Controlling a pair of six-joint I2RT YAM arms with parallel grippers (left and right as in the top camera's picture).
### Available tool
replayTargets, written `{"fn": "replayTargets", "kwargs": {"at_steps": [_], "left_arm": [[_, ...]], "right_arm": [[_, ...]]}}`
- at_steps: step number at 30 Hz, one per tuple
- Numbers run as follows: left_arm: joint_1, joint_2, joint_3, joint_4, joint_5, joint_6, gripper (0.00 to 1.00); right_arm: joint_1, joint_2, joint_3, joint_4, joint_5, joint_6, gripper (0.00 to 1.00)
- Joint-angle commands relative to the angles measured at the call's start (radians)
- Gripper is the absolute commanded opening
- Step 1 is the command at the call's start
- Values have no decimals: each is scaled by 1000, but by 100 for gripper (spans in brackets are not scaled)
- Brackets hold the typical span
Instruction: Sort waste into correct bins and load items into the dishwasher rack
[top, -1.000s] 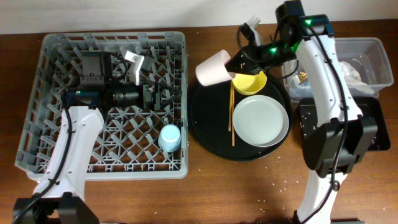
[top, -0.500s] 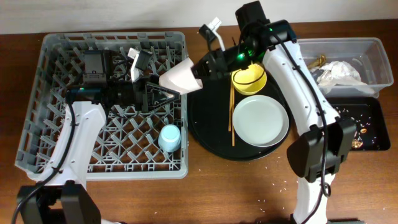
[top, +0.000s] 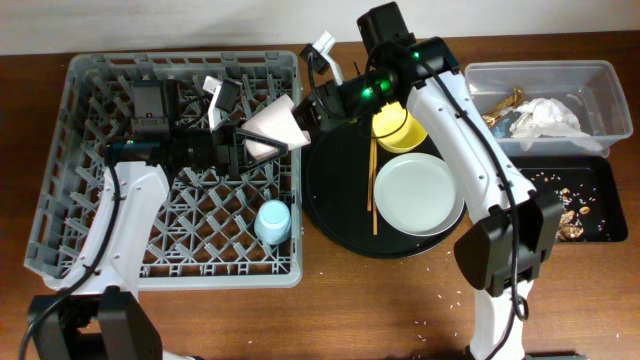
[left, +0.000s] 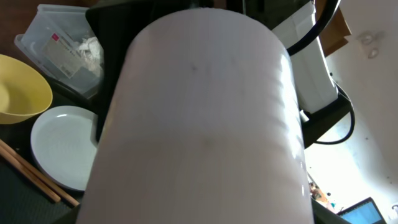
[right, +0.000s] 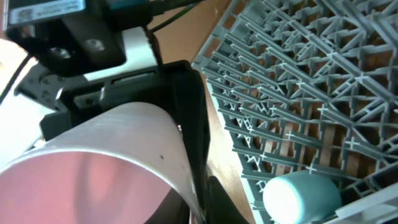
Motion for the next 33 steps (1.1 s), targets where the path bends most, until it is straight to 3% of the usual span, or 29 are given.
{"fn": "replayTargets", "kwargs": {"at_steps": [1,5,8,10,13,16,23,26,29,33], "left_arm": [[-3,-2,15,9,11,9,42],[-1,-3,15,32,-35,8,42],[12,-3,15,27,-156,8,42],[22,-3,15,9,-285,8,42],[21,-8,16,-99,-632,8,42],[18,-24,34,-192,-810,9,42],[-111,-51,379,-643,-1437,29,43],[-222,-51,444,-700,-1539,27,44],[-273,9,444,-730,-1551,21,44],[-275,212,444,-735,-1545,16,44]], "right_arm": [[10,4,2,-1,69,3,29],[6,4,2,-2,128,3,51],[-14,4,2,-4,201,3,62],[-31,4,2,-16,286,3,64],[-79,4,2,-61,469,37,66],[-114,4,2,-78,512,40,66],[-159,4,2,-128,599,40,67],[-157,4,2,-153,606,40,67],[-157,4,2,-171,607,40,67],[-157,4,2,-206,655,39,67]]}}
